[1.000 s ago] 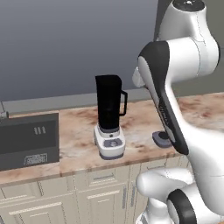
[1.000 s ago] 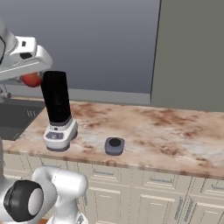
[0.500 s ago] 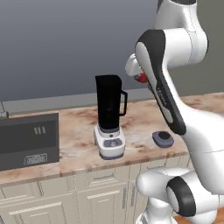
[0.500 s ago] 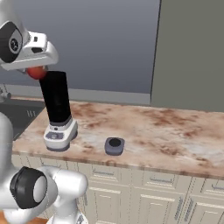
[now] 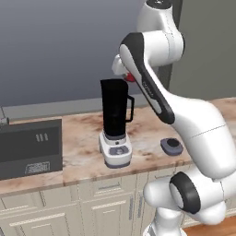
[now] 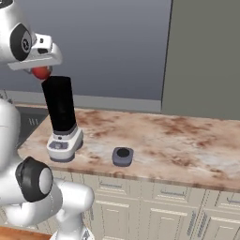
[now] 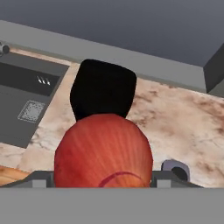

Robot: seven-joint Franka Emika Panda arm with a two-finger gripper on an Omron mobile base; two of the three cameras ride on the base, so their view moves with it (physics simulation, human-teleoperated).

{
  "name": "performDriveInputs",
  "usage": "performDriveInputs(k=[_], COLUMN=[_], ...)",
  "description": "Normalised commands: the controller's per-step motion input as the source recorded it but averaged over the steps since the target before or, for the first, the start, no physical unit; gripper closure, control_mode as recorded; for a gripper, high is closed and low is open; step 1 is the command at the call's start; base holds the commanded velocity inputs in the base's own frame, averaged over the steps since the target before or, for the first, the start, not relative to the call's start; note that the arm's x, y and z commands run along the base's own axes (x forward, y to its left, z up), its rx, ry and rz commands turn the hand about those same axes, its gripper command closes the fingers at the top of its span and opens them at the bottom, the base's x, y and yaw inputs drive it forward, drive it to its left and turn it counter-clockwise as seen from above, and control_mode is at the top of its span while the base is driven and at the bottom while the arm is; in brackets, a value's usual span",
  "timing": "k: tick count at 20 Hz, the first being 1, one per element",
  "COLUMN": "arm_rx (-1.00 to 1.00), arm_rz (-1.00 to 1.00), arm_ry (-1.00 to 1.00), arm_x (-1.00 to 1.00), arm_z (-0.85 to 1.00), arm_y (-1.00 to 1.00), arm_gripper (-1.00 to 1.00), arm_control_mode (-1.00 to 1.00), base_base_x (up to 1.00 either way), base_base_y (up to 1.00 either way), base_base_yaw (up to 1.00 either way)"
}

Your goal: Grab the lemon wedge and onion from the fridge, place them in the blender, close the lid, and turn on the blender to create a marinade.

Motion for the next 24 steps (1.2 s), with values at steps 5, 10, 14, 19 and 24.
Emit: performDriveInputs(k=[5,10,14,19,24], arm_rx=[0.0,0.0,0.0,0.0,0.0], arm_rz=[0.0,0.0,0.0,0.0,0.0], arm_ry=[0.16,0.17,0.06,0.01,0.0], arm_x=[0.46,0.34,0.44,0.34,0.28], arm_z=[-0.34,-0.55,-0.31,-0.23,-0.21], arm_y=[0.13,0.0,0.04,0.06,0.15], arm_gripper=[1.0,1.0,1.0,1.0,1.0], arm_control_mode=[-1.0,-1.0,-1.0,-1.0,-1.0], base_base_x=[0.0,0.0,0.0,0.0,0.0], base_base_y=[0.0,0.0,0.0,0.0,0.0], base_base_yaw=[0.0,0.0,0.0,0.0,0.0])
